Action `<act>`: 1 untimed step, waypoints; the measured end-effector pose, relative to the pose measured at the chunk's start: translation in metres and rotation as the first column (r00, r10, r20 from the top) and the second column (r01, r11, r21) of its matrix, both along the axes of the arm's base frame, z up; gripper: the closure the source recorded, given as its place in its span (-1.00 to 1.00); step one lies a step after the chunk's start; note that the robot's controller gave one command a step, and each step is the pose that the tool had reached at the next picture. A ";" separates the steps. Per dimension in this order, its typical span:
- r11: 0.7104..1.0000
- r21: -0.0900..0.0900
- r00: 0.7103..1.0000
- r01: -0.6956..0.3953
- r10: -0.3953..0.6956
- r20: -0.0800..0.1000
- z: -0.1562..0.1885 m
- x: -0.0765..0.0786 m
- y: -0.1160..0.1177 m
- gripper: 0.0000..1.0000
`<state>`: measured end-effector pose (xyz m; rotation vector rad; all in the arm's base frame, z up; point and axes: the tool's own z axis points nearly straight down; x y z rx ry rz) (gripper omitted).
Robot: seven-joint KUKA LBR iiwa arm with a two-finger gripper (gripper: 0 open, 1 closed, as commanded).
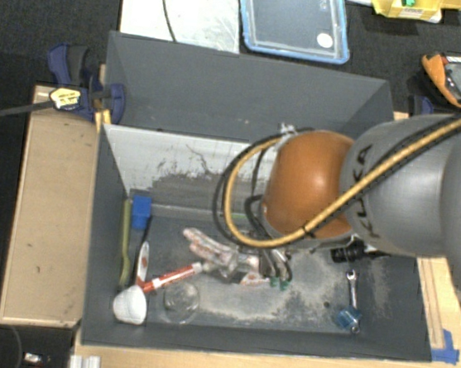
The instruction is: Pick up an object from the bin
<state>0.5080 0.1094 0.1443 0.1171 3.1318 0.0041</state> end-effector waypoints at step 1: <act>1.000 0.000 1.000 -0.001 0.001 0.001 0.034 0.000 0.000 1.00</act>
Offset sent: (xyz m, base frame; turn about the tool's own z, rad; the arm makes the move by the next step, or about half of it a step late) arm -0.0004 -0.0002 0.0256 -0.0008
